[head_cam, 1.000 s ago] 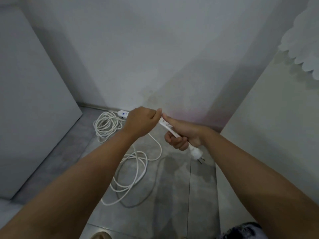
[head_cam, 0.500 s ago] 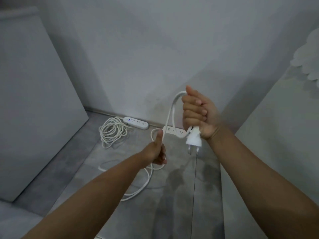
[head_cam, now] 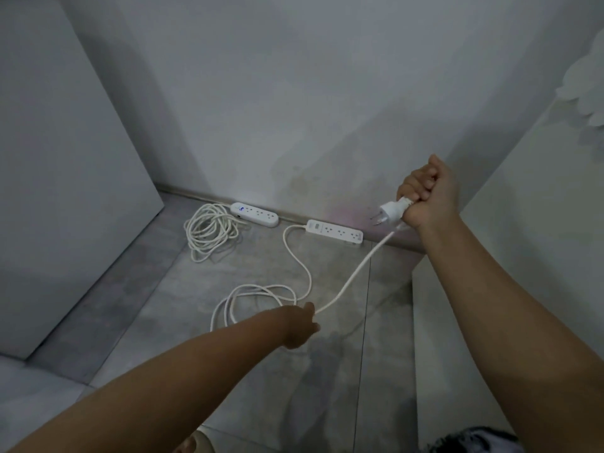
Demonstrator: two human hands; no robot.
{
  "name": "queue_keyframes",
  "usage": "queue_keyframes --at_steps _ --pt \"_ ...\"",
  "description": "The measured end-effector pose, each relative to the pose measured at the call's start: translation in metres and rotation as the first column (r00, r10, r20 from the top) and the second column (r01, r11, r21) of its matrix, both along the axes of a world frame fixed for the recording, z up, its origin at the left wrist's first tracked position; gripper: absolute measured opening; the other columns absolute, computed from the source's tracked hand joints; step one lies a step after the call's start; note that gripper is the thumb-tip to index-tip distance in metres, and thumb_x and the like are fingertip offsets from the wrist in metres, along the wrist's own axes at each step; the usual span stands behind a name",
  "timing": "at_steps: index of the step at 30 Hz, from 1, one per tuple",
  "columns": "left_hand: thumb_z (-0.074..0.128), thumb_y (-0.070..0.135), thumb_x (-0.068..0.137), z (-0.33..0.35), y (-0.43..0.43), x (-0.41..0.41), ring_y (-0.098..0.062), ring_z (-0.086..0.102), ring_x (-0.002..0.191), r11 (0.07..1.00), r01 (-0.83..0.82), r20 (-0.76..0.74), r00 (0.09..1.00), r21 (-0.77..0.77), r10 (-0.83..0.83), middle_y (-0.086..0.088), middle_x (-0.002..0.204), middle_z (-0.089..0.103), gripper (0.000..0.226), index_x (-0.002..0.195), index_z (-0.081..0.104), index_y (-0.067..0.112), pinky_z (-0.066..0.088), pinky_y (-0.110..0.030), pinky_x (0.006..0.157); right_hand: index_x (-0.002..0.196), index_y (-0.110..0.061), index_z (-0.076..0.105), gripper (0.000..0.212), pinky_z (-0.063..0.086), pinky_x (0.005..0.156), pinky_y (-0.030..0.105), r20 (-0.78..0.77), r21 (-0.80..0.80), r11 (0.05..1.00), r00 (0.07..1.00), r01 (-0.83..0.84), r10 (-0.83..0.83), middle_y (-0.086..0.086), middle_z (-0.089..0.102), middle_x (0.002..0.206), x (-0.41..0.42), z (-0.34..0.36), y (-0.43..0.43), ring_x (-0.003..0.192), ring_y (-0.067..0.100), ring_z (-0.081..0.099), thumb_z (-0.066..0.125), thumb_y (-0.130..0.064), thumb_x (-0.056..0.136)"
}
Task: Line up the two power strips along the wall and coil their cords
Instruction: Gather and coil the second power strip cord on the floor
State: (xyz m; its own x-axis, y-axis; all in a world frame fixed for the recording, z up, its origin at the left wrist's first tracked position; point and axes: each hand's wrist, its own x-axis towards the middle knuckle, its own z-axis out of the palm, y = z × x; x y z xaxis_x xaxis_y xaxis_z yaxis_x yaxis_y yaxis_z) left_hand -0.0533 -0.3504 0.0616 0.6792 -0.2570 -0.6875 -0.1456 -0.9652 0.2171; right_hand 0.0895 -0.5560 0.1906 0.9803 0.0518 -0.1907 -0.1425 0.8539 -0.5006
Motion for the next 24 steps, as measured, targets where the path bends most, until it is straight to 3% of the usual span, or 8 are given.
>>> queue_keyframes --at_steps 3,5,8,11,14,19,22,24 --pt "0.022 0.056 0.099 0.024 -0.011 0.001 -0.033 0.053 0.118 0.971 0.213 0.113 0.973 -0.105 -0.201 -0.017 0.128 0.058 0.065 0.12 0.059 0.007 0.04 -0.04 0.098 0.047 -0.019 0.043 0.053 0.016 0.026 0.016 -0.134 -0.178 0.982 0.987 0.06 -0.084 -0.008 0.028 0.032 0.003 -0.016 -0.007 0.023 0.006 0.021 0.043 -0.029 0.099" --pt "0.022 0.061 0.096 0.04 -0.014 0.007 -0.032 0.059 0.106 0.925 0.378 0.259 0.898 -0.041 -0.356 -0.014 0.114 0.065 0.067 0.105 0.067 0.013 0.044 -0.039 0.088 0.058 -0.02 0.038 0.042 0.014 0.026 0.015 -0.221 -0.39 0.915 0.975 -0.099 0.011 -0.008 0.028 0.033 0.002 -0.023 -0.008 0.023 0.005 0.019 0.044 -0.029 0.099" --pt "0.026 0.062 0.095 0.056 -0.008 0.017 -0.03 0.062 0.082 0.854 0.517 0.536 0.705 0.059 -0.464 -0.01 0.078 0.063 0.062 0.075 0.064 0.017 0.039 -0.031 0.066 0.064 -0.018 0.037 0.038 0.011 0.026 0.011 -0.397 -0.622 0.612 0.87 -0.489 0.291 -0.007 0.027 0.035 -0.006 -0.03 0.005 0.023 0.003 0.017 0.045 -0.028 0.099" --pt "0.031 0.062 0.092 0.059 0.004 0.027 -0.028 0.058 0.059 0.829 0.56 0.773 0.525 0.001 -0.356 -0.006 0.053 0.053 0.059 0.055 0.044 0.018 0.033 -0.025 0.052 0.065 -0.014 0.044 0.037 0.01 0.029 0.01 -0.467 -0.675 0.395 0.775 -0.624 0.426 -0.005 0.034 0.038 -0.014 -0.036 0.028 0.024 0.002 0.018 0.048 -0.029 0.098" --pt "0.038 0.057 0.088 0.066 0.011 0.035 -0.024 0.051 0.041 0.825 0.526 0.883 0.464 -0.207 -0.073 -0.006 0.042 0.05 0.055 0.048 0.035 0.018 0.023 -0.021 0.048 0.067 -0.011 0.053 0.035 0.012 0.031 0.012 -0.458 -0.702 0.28 0.717 -0.654 0.526 -0.002 0.047 0.046 -0.02 -0.04 0.046 0.025 0.002 0.02 0.053 -0.032 0.096" --pt "0.043 0.051 0.089 0.081 0.022 0.052 -0.025 0.06 0.049 0.771 0.34 0.823 0.406 -0.539 0.397 -0.006 0.048 0.057 0.052 0.059 0.062 0.013 0.039 -0.027 0.046 0.079 -0.014 0.059 0.02 0.024 0.038 0.016 -0.413 -0.574 0.315 0.599 -0.756 0.686 -0.004 0.049 0.048 -0.028 -0.05 0.058 0.037 0.003 0.039 0.062 -0.032 0.084" --pt "0.037 0.057 0.089 0.083 0.036 0.065 -0.024 0.047 0.045 0.753 0.139 0.739 0.368 -0.643 0.564 -0.003 0.041 0.037 0.06 0.051 0.043 0.011 0.029 -0.03 0.048 0.065 -0.013 0.064 0.021 0.053 0.054 0.022 -0.361 -0.389 0.469 0.6 -0.793 0.714 0.002 0.061 0.059 -0.035 -0.059 0.063 0.054 0.011 0.061 0.059 -0.025 0.081" --pt "0.033 0.062 0.087 0.082 0.043 0.07 -0.018 0.041 0.045 0.74 0.056 0.7 0.378 -0.67 0.606 -0.001 0.04 0.031 0.063 0.051 0.039 0.011 0.027 -0.03 0.049 0.063 -0.013 0.065 0.026 0.058 0.08 0.038 -0.31 -0.311 0.505 0.588 -0.805 0.747 0.007 0.066 0.064 -0.043 -0.063 0.068 0.074 0.023 0.071 0.053 -0.022 0.084"
